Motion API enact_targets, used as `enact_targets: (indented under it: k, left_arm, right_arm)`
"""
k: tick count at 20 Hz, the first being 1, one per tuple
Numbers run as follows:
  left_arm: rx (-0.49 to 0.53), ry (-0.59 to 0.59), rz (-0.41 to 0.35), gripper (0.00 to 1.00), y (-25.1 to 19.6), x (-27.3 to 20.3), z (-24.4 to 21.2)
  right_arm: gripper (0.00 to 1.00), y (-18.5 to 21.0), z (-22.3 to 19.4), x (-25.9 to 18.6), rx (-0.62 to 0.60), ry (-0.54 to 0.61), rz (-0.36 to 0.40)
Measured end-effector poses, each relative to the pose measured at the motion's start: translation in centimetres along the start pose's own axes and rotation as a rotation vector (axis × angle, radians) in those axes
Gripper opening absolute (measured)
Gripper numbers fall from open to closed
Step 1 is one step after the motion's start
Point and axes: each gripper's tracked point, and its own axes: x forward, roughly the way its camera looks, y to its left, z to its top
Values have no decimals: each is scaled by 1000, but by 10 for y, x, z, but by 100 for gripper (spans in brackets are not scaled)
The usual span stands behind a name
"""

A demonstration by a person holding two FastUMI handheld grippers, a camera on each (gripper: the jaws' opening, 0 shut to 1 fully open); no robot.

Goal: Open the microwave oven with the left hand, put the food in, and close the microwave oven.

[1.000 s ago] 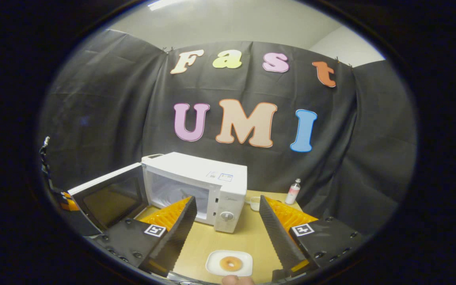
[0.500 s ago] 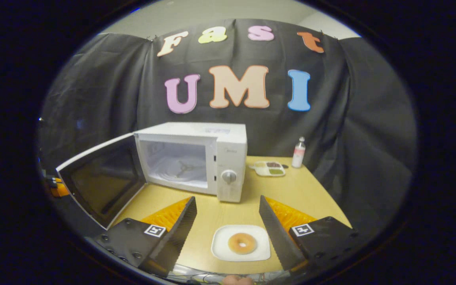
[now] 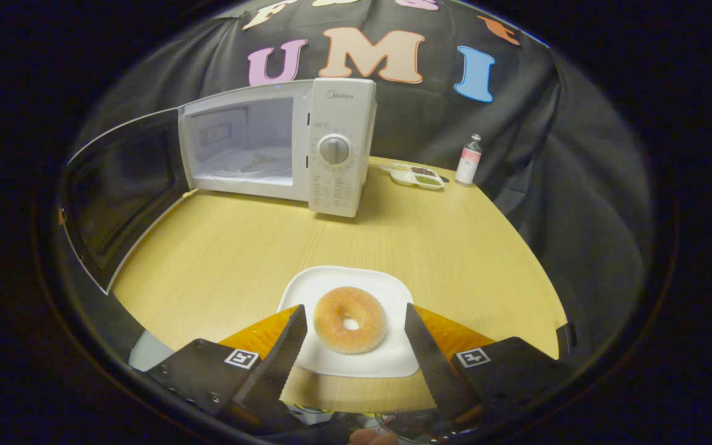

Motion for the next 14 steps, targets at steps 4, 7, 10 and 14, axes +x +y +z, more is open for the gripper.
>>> enact_targets:
  k: [4,7,10,14]
  left_arm:
    - [-11,11,32,98,5,-3,-1]
    - [-3,21,46,97,5,-7,-2]
    - [43,29,72,95,13,-16,-5]
    - [-4,60,83,94,25,-29,-16]
  right_arm:
    - [98,0,-9,13,-6,33,0]
    - [98,0,-14,20,7,63,-2]
    - [99,3,-19,22,30,76,9]
    - [80,10,-20,24,47,92,34]
